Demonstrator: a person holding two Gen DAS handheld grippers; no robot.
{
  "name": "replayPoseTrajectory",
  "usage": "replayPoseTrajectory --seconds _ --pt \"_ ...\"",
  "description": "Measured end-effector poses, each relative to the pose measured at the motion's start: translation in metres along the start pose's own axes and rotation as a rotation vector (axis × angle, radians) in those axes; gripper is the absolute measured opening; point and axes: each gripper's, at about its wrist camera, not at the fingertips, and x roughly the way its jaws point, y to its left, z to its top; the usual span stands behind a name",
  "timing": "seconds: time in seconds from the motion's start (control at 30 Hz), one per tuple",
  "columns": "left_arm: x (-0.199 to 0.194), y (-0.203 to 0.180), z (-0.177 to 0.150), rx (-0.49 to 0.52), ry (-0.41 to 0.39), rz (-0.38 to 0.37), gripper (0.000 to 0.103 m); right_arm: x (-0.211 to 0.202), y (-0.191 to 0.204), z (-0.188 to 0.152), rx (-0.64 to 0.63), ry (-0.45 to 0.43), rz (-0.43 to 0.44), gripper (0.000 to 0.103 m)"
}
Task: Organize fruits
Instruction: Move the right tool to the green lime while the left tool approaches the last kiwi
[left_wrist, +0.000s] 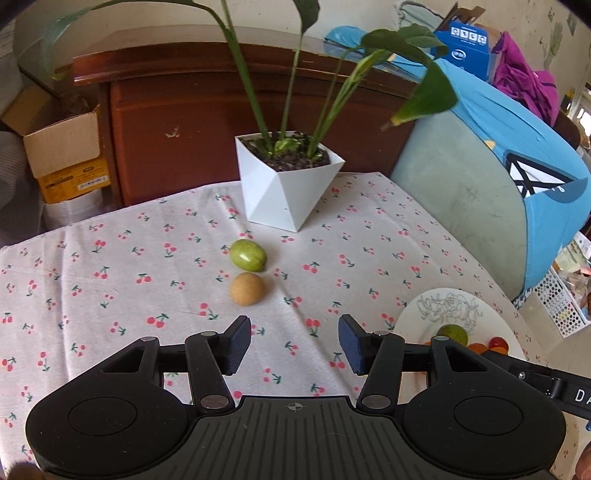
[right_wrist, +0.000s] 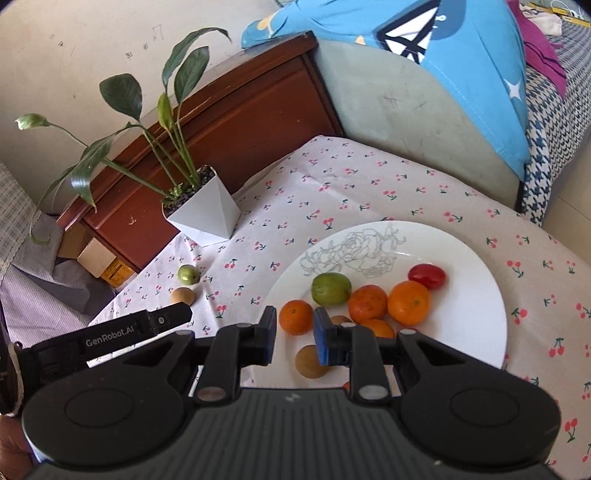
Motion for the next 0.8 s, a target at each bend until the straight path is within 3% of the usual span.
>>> replayPoseTrajectory --seconds 0.33,0.47,0.8 --pt "0.007 0.025 0.009 -0.006 -0.005 0.099 0.051 0.022 0.029 -0.002 -0.068 0.025 0.033 0.024" --pt "0.017 0.030 0.012 -0.027 -0.002 0.053 0.051 0.028 0.037 -0.001 -0.078 0.021 0.041 0.023" --pt "0.053 0.022 0.014 0.093 -0.003 0.036 0.050 0.040 0.043 0.005 -0.083 0.002 0.027 0.023"
